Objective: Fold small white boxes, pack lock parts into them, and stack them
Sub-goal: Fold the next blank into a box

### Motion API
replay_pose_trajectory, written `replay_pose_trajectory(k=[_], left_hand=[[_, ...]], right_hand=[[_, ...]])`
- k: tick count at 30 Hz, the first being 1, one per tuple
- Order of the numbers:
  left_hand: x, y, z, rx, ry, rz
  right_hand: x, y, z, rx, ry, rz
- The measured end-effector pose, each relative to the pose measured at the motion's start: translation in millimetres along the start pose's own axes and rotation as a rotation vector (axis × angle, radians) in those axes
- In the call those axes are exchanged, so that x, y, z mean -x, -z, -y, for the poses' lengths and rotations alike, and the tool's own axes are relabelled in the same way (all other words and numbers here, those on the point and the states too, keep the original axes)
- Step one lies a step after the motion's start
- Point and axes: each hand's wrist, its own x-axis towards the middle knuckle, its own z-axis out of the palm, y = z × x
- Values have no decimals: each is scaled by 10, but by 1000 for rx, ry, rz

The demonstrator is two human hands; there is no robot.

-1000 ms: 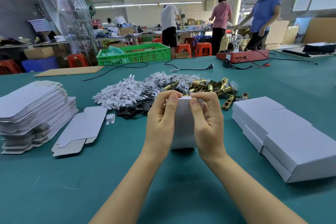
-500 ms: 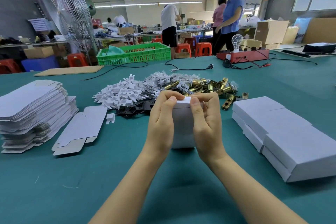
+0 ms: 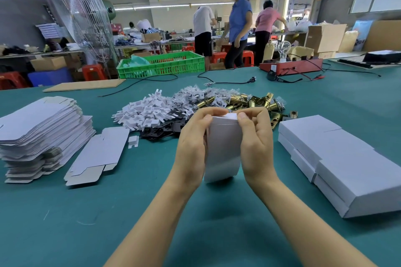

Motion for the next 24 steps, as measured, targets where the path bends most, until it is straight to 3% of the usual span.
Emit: replay_pose_trajectory(k=[4,9,24], left_hand=[[6,50,16,-85,-54,91],[14,13,20,-166,-141,25],[52,-26,17,-185,-124,1]], right_hand=[[-48,26,12,-17,-31,-8],[-47,15,13,-14,-30,-3],[-23,13,51,-24,-44,18]])
